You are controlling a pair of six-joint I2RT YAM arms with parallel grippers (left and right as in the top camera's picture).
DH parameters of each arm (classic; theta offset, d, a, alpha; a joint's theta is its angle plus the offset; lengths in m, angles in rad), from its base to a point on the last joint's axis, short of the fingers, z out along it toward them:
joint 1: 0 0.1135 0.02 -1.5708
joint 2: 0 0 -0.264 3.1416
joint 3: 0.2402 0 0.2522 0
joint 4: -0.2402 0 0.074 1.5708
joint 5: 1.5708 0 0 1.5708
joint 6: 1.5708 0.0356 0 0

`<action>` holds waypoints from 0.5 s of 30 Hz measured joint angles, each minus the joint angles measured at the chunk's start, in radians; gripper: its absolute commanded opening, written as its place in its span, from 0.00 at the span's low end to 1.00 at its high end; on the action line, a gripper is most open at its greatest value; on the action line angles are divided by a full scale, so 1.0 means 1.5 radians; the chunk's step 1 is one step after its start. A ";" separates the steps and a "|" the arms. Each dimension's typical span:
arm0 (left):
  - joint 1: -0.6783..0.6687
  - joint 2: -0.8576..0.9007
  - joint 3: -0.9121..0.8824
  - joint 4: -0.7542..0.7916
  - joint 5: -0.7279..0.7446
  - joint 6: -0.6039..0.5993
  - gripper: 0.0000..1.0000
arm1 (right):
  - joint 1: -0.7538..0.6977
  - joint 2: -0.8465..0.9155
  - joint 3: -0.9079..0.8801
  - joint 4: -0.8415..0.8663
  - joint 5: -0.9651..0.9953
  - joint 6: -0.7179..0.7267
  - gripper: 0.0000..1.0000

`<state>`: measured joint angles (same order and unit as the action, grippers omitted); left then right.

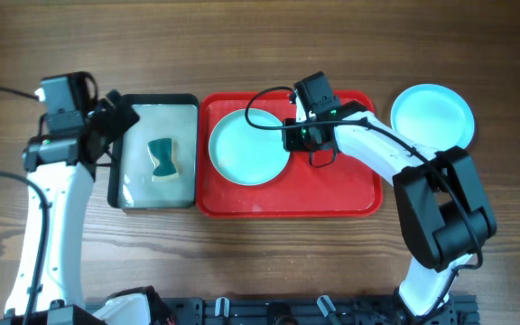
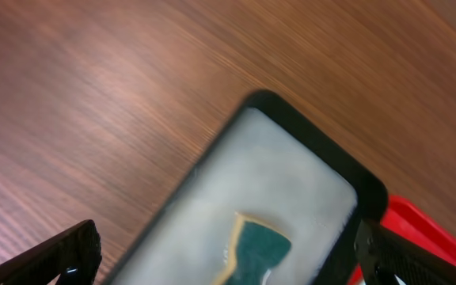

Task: Clean dirty plates on tray and stack at the side
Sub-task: 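Lift the light-blue plate by its rim with the right gripper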

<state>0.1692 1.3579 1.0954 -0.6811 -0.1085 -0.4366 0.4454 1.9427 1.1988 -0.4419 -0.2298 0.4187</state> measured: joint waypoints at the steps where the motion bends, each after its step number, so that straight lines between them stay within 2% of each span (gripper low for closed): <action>1: 0.010 -0.001 0.000 -0.003 0.000 -0.003 1.00 | 0.000 0.000 -0.005 0.003 0.000 0.003 0.16; 3: 0.021 -0.001 0.000 -0.007 0.000 -0.008 1.00 | 0.000 0.000 -0.010 0.007 0.000 0.006 0.16; 7: 0.024 -0.001 0.000 -0.007 0.000 -0.012 1.00 | 0.000 0.000 -0.010 0.012 0.002 0.014 0.08; 15: 0.024 -0.001 0.000 -0.007 0.000 -0.012 1.00 | 0.003 0.000 -0.010 0.014 0.004 0.018 0.09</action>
<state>0.2054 1.3567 1.0954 -0.6918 -0.1081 -0.4553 0.4496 1.9427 1.1839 -0.4206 -0.2234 0.4454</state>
